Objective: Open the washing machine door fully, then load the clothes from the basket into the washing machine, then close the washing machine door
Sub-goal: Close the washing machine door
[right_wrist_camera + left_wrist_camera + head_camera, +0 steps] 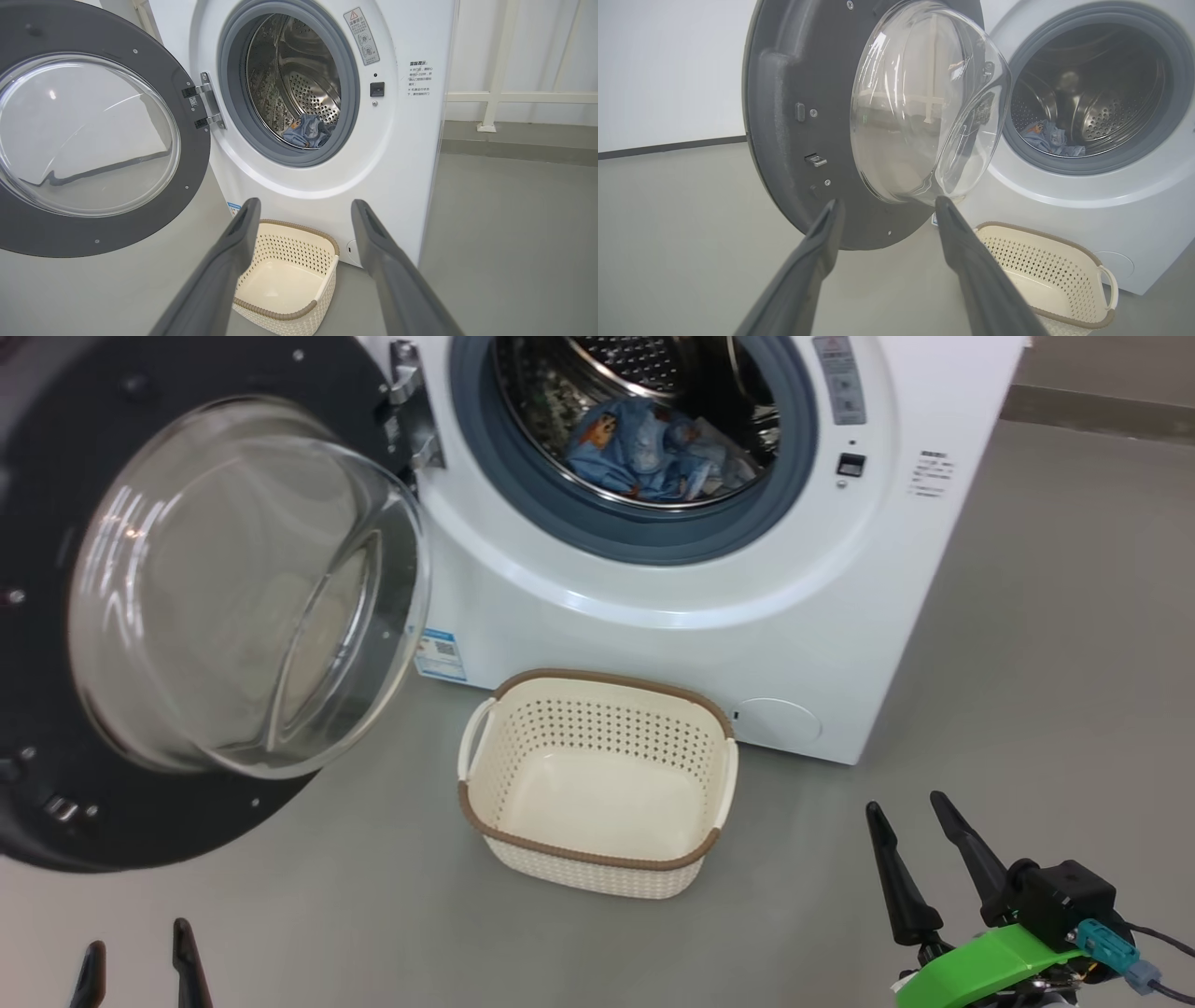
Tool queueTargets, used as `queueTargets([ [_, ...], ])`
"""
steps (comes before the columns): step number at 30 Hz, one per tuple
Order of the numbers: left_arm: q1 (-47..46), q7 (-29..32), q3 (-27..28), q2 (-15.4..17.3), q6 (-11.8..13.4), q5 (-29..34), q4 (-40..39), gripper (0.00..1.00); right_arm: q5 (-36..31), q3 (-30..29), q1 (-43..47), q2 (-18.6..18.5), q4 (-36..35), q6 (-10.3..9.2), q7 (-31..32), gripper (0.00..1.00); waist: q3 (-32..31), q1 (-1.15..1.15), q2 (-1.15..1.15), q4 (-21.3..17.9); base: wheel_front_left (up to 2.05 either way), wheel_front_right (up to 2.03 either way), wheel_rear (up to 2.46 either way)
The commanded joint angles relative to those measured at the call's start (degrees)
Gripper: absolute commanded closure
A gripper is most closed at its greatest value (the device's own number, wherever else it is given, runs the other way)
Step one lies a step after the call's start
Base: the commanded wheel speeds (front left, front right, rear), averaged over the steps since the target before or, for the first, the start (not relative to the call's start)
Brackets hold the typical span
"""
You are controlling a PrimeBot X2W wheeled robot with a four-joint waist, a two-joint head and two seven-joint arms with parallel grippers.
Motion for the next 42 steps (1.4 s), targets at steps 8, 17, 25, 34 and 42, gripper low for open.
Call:
queueTargets([
  [8, -1.4, -0.3, 1.3, 0.5, 1.7, -0.3, -0.7, 0.00, -0.6, 1.4, -0.7, -0.5, -1.5, 0.09, -0.5, 0.00, 0.6, 0.00, 0.00, 3.9, 0.00, 0.00, 0.00],
  [17, -1.4, -0.3, 1.2, 0.5, 2.7, -0.9, -1.0, 0.00, -0.8, 1.3, -0.8, -0.4, -1.8, 0.09, -0.1, 0.00, 0.7, 0.00, 0.00, 5.3, 0.00, 0.00, 0.00],
  [25, -1.1, -0.3, 1.2, 0.5, 3.3, -1.3, -1.0, 0.00, -0.7, 1.5, -0.8, -0.5, -1.8, 0.09, 0.0, 0.00, 0.7, 0.00, 0.00, 5.8, 0.00, 0.00, 0.00],
  [34, -1.1, -0.3, 1.0, 0.5, 3.5, -1.5, -1.0, 0.00, -0.6, 1.7, -0.9, -0.6, -1.7, 0.09, 0.2, 0.00, 0.8, 0.00, 0.00, 6.1, 0.00, 0.00, 0.00],
  [42, -1.0, -0.3, 0.9, 0.5, 3.2, -1.7, -1.2, 0.00, -0.6, 1.8, -1.0, -0.5, -1.6, 0.09, 0.2, 0.00, 0.7, 0.00, 0.00, 5.9, 0.00, 0.00, 0.00],
])
